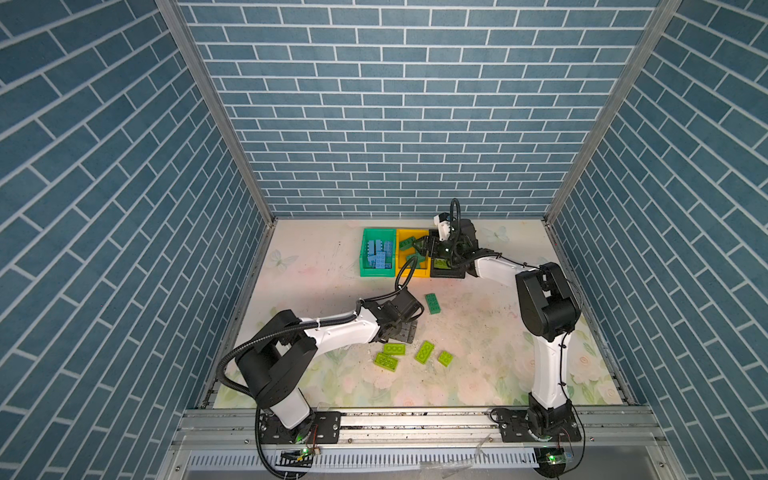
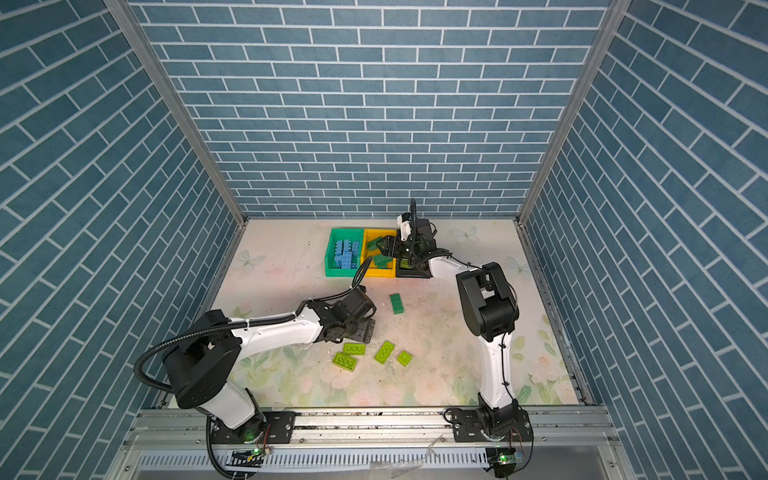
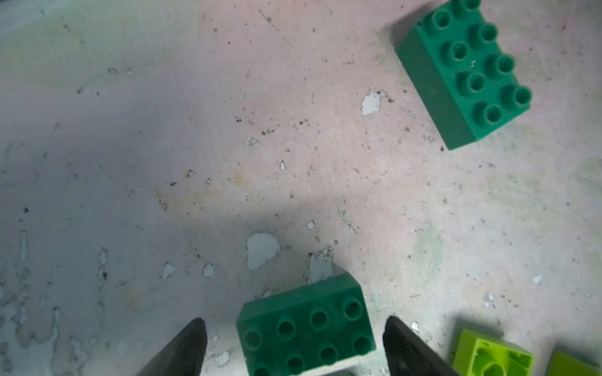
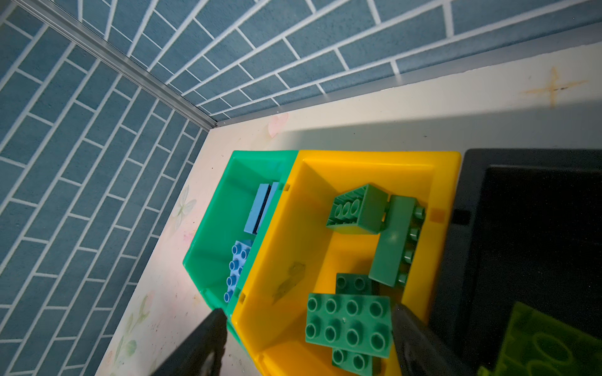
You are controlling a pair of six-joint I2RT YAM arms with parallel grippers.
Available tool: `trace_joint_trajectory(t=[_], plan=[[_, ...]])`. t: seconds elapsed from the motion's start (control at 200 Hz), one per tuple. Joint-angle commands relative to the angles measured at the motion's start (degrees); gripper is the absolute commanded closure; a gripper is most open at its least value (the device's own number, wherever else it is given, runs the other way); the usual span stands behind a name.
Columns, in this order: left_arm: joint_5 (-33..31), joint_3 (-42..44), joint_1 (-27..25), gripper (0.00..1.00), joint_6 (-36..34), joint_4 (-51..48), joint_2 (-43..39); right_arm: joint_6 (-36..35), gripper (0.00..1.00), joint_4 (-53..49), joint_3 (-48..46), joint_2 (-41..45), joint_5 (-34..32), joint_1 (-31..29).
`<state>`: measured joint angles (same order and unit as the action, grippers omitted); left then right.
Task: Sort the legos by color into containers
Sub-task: 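Grasp dark green brick on table with left while right releases into yellow bin, then carry dark green brick to yellow bin with left while right reaches lime brick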
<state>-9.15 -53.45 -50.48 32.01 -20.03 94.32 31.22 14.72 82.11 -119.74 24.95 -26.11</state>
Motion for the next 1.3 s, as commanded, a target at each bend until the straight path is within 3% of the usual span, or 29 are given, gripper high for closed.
trace_joint_trajectory(t=[0.0, 0.265, 0.49, 0.71, 0.915, 1.295], plan=[[-0.13, -1.64, -0.74, 0.12, 5.31, -0.91, 1.33, -0.52, 0.19, -1.18, -1.32, 2.92, -1.04, -0.17], [-3.69, -3.1, -1.73, 0.13, 8.68, -2.64, 4.49, -0.72, 0.2, -0.65, -3.24, 4.21, -0.63, -0.08], [-4.32, -3.2, -1.95, 0.23, 8.78, -2.9, 5.96, -1.4, 0.2, -0.79, -5.29, 6.59, -1.22, 0.56], [-3.88, -3.89, -1.86, 0.4, 7.83, -2.49, 5.45, -2.7, 0.2, -2.05, -8.47, 10.98, -2.15, 2.01], [-0.93, -5.81, -0.61, 0.49, 3.78, 0.2, 3.79, -5.38, 0.2, -4.21, -14.6, 17.38, -5.2, 2.44], [2.81, -16.73, 4.93, 0.5, -7.43, 2.34, 5.39, -10.04, 0.22, -11.57, -23.53, 28.16, -7.59, 2.74]])
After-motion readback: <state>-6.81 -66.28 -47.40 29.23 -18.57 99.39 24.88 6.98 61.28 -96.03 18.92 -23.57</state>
